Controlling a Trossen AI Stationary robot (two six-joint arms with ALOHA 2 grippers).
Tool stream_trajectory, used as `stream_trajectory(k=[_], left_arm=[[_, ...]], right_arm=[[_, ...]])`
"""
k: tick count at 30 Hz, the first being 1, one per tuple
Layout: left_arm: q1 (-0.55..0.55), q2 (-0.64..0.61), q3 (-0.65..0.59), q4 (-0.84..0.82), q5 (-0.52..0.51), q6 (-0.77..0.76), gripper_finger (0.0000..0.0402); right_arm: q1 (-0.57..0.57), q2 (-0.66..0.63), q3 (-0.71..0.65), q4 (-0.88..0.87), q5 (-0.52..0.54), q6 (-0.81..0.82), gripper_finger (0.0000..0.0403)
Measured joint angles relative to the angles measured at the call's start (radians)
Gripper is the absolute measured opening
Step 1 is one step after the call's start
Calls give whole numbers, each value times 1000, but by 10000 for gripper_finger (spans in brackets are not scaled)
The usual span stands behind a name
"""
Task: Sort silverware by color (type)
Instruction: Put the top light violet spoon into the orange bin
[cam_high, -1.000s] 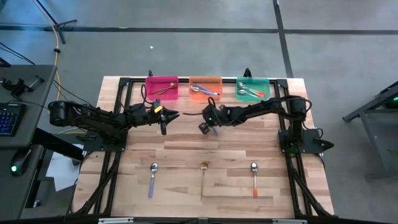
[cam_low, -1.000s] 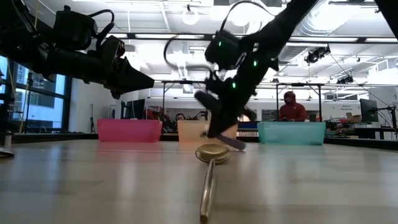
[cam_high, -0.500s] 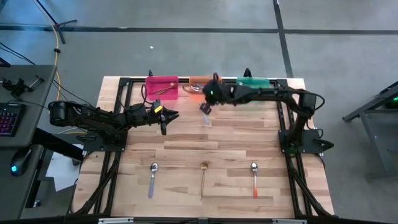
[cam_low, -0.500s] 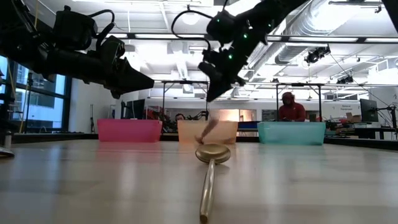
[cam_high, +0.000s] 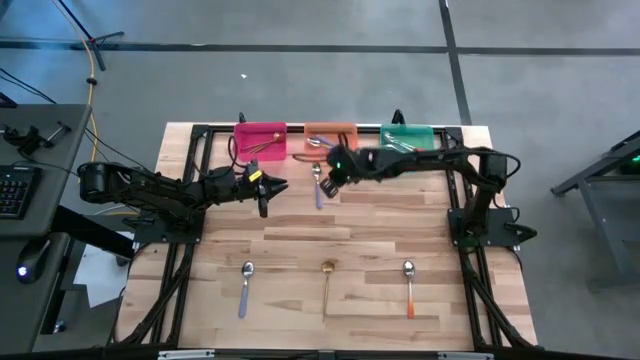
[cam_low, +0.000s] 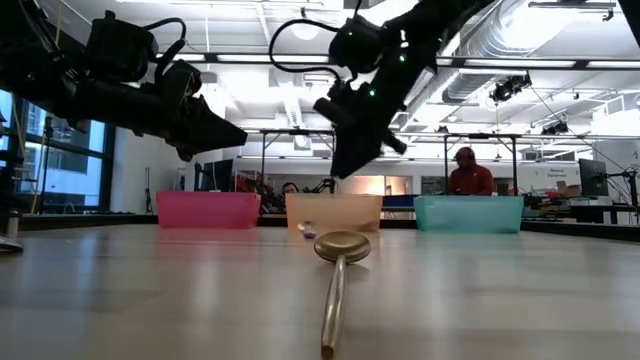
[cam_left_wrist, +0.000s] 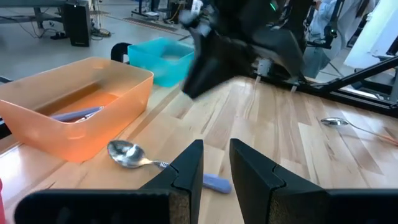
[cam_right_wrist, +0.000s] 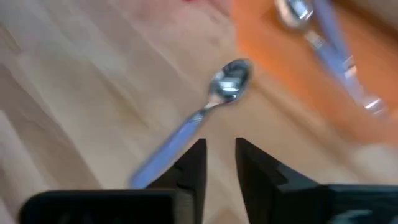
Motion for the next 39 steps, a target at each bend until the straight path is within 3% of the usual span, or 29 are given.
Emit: stream_trajectory(k=[6, 11, 28, 39], left_arm=[[0, 0, 0, -4, 0, 0, 71], [0, 0, 0, -8, 0, 5, 71], [0, 0, 0, -16, 0, 26, 71], [0, 0, 0, -32, 0, 26, 71]], right_arm=[[63, 2, -150, 262, 104, 175, 123], [77, 65, -149, 346, 141, 203, 133], [57, 276, 24, 273, 126, 210, 133], [50, 280, 47, 56, 124, 149, 133]])
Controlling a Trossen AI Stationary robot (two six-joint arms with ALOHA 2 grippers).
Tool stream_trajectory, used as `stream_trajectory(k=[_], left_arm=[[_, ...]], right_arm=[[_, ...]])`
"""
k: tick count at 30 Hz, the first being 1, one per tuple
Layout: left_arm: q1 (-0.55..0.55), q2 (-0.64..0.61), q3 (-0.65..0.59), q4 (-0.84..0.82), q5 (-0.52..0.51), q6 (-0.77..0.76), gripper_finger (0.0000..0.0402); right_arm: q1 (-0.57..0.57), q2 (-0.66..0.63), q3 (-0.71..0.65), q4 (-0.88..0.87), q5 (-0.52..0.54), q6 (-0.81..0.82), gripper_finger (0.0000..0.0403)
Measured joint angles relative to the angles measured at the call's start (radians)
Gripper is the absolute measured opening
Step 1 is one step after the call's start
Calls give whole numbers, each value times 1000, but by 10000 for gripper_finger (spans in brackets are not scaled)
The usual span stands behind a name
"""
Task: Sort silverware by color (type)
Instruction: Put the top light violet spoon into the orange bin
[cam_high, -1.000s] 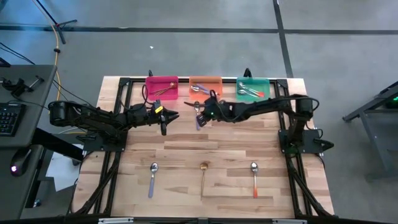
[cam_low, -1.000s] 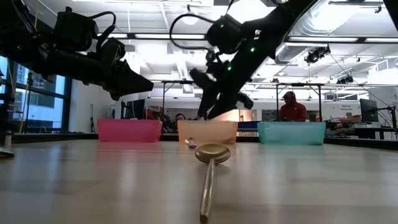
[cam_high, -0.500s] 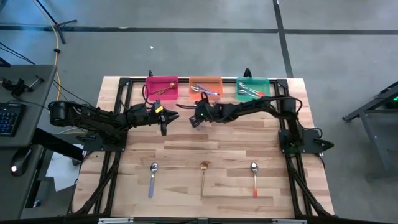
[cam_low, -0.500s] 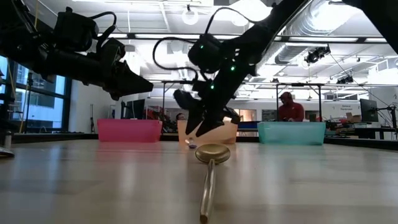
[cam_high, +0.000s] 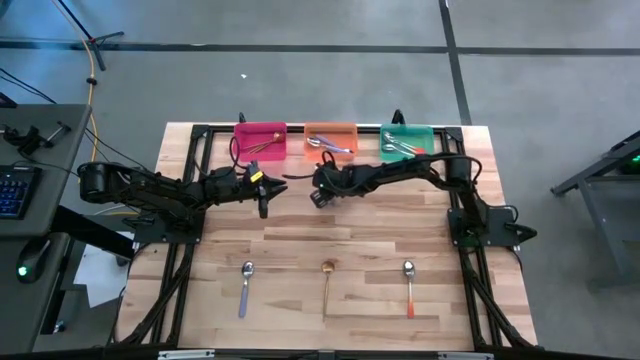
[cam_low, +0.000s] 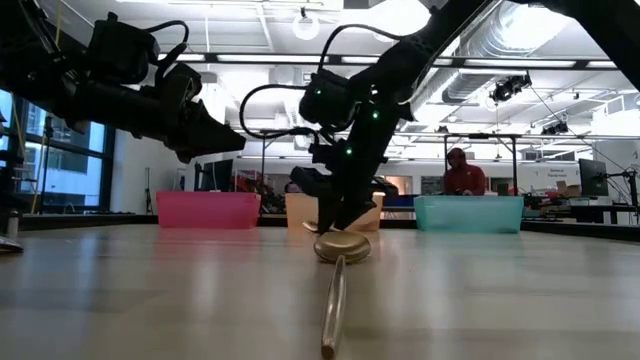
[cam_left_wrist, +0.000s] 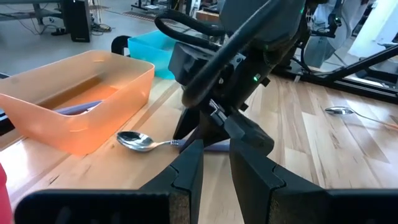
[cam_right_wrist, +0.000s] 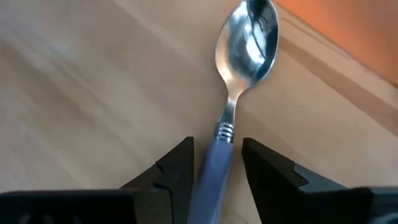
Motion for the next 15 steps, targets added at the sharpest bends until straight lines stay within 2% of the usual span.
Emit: stream_trajectory(k=[5, 10, 15], left_arm=[[0, 0, 0, -5, 0, 0, 71], [0, 0, 0, -5, 0, 0, 71], [0, 0, 0, -5, 0, 0, 71]], right_arm=[[-13, -3, 0, -36, -92, -94, 133], [-14, -1, -1, -46, -126, -172, 129], [-12, -1, -2, -62, -140, -193, 86]])
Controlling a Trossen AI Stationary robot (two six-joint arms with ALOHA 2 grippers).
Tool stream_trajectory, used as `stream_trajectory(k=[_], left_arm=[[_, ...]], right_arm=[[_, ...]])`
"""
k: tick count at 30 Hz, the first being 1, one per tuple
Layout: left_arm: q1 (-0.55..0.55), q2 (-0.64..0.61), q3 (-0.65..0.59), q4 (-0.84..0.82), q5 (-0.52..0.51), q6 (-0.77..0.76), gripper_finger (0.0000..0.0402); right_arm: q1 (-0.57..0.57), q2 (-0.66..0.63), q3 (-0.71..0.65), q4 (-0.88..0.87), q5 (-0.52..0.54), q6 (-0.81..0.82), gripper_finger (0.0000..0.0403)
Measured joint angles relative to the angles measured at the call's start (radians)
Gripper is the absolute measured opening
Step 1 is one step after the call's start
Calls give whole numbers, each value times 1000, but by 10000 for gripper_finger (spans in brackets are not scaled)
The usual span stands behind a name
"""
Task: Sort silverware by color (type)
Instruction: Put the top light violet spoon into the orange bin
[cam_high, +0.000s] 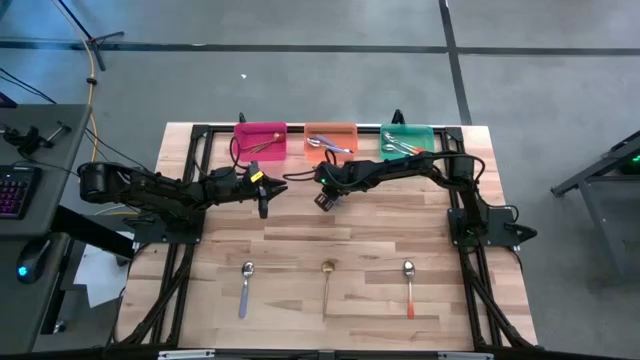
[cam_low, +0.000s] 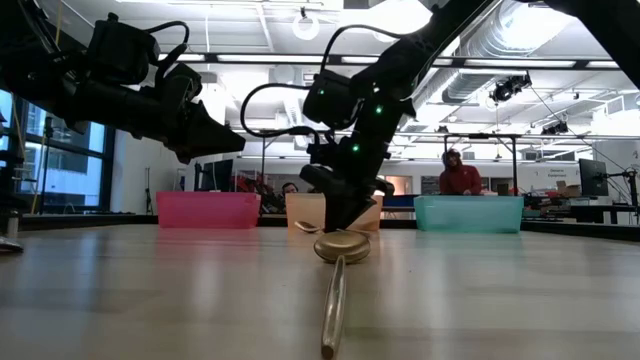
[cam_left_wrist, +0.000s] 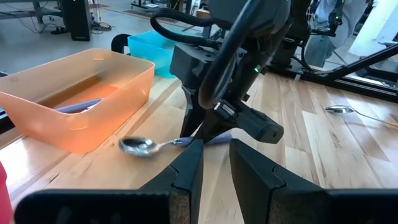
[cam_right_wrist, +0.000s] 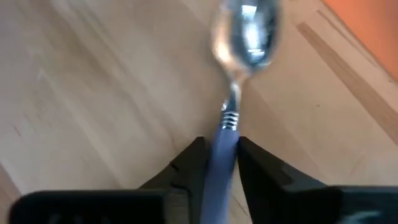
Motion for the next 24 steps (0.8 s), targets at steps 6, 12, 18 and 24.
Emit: stream_trajectory(k=[6, 12, 18, 24], left_arm=[[0, 0, 0, 0, 0, -10, 71], [0, 0, 0, 1, 0, -10, 71], [-11, 0, 0, 3, 0, -10, 71], [-14, 0, 0, 14, 1, -10, 71]], right_arm=[[1, 0, 0, -10, -19, -15, 24], [1, 0, -1, -14, -28, -40, 16], [-10, -36, -6, -26, -55, -49, 19], [-19, -109, -14, -67, -72, -83, 18]])
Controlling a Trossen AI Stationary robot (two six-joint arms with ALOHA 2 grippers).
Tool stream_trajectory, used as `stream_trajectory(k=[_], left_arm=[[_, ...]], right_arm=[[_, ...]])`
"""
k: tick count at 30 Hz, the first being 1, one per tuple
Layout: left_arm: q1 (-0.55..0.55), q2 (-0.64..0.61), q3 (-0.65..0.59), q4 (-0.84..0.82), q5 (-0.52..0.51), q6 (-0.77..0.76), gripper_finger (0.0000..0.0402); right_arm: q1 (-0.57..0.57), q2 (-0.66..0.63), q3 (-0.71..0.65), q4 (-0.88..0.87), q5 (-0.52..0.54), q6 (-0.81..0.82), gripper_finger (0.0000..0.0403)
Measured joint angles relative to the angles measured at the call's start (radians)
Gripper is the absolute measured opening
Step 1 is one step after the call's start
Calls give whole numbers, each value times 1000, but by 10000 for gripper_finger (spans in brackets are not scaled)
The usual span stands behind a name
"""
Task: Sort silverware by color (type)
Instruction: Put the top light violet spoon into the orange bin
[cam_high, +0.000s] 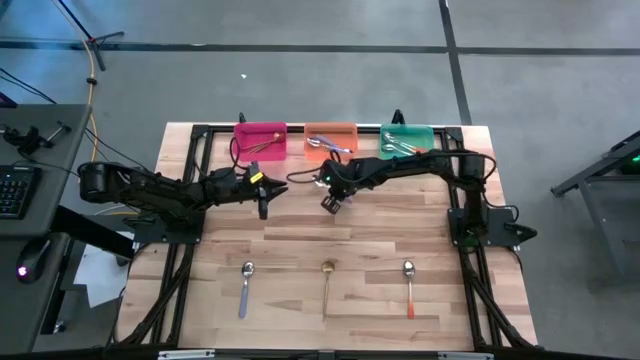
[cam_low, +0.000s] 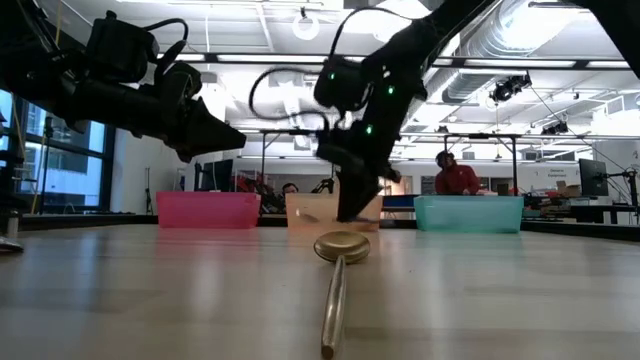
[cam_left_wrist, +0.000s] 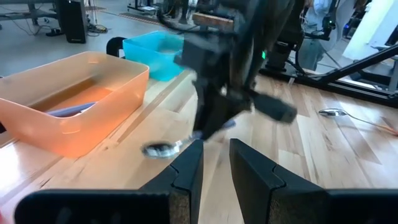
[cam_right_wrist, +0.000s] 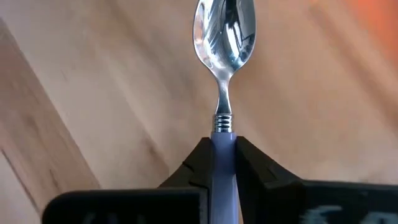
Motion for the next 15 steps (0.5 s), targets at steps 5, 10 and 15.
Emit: stream_trajectory(k=[5, 10, 15], left_arm=[[0, 0, 0, -3, 0, 0, 71], [0, 0, 0, 8, 0, 0, 71], [0, 0, 0, 9, 0, 0, 71]], right_arm=[[-22, -24, 3, -34, 23, -29, 17], [-49, -28, 4, -25, 24, -70, 17], [-95, -71, 5, -22, 7, -119, 17]])
